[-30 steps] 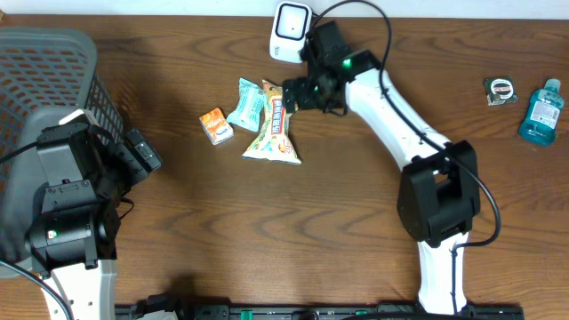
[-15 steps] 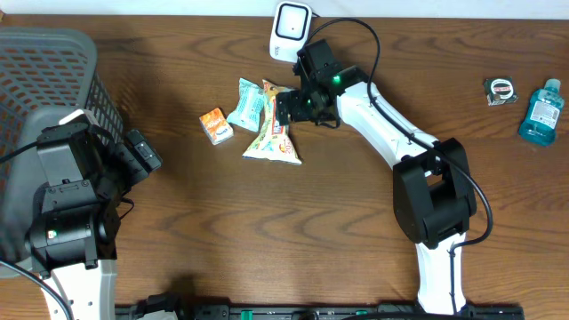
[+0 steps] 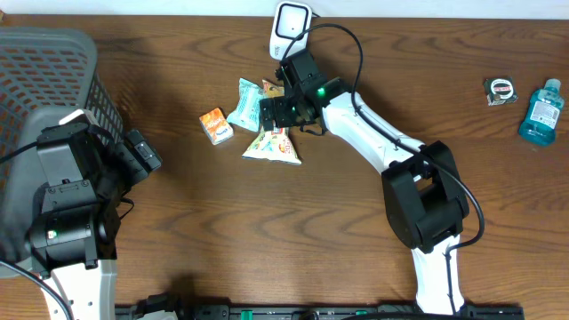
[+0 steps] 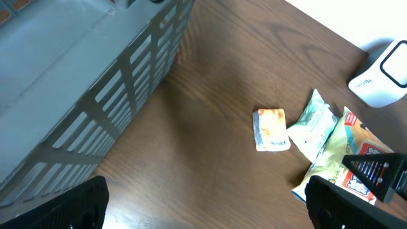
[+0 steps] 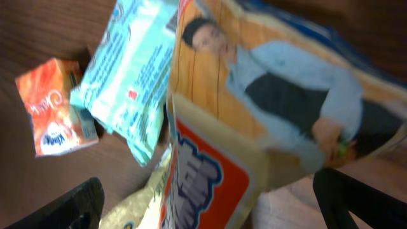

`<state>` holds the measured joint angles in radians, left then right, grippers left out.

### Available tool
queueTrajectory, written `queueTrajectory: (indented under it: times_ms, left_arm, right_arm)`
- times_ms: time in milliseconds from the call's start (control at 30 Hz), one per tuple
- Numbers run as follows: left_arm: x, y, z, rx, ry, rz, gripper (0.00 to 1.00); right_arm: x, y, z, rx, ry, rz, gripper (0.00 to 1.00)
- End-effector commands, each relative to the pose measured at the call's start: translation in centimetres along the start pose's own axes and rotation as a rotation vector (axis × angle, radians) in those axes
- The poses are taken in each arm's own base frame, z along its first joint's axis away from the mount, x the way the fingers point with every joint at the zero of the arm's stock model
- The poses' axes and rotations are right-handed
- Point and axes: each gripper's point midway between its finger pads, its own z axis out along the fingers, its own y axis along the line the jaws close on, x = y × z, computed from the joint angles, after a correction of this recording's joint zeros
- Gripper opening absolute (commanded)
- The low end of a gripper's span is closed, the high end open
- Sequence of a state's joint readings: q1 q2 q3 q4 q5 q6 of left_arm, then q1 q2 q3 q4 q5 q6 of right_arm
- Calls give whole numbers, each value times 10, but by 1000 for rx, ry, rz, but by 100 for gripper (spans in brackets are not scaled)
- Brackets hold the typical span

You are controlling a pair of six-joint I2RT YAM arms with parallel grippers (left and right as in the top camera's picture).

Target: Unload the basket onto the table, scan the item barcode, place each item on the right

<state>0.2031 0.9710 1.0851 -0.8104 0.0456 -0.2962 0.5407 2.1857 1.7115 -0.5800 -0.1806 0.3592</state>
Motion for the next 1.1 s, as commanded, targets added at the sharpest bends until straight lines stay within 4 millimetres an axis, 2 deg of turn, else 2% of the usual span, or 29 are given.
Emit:
queueTrajectory:
  times_ms: [0, 300, 433, 600, 667, 967, 1000, 1033, 1067]
  left_arm:
    - [-3, 3, -1, -14, -9, -13, 98]
    - [-3, 3, -1, -14, -9, -13, 98]
    - [-3, 3, -1, -14, -9, -13, 98]
    - [-3, 3, -1, -14, -9, -13, 98]
    - [-3, 3, -1, -14, -9, -13, 98]
    - [-3, 3, -1, -14, -9, -13, 98]
    - [-3, 3, -1, -14, -9, -13, 98]
    - [-3, 3, -1, -14, -9, -13, 98]
    - [-3, 3, -1, -14, -9, -13, 98]
  right_arm:
    - [1, -6, 5, 20, 1, 14, 99]
    - [3, -2, 4, -29, 20, 24, 99]
    - [4, -20, 2, 11, 34, 51, 99]
    - [7, -57, -5, 72, 67, 152, 99]
    - [8, -66, -7, 66, 79, 199, 99]
    - [14, -56, 2, -31, 84, 164, 99]
    - [15, -56, 4, -33, 81, 160, 92]
    - [16, -55, 5, -34, 80, 158, 78]
    - [17, -55, 6, -33, 82, 158, 69]
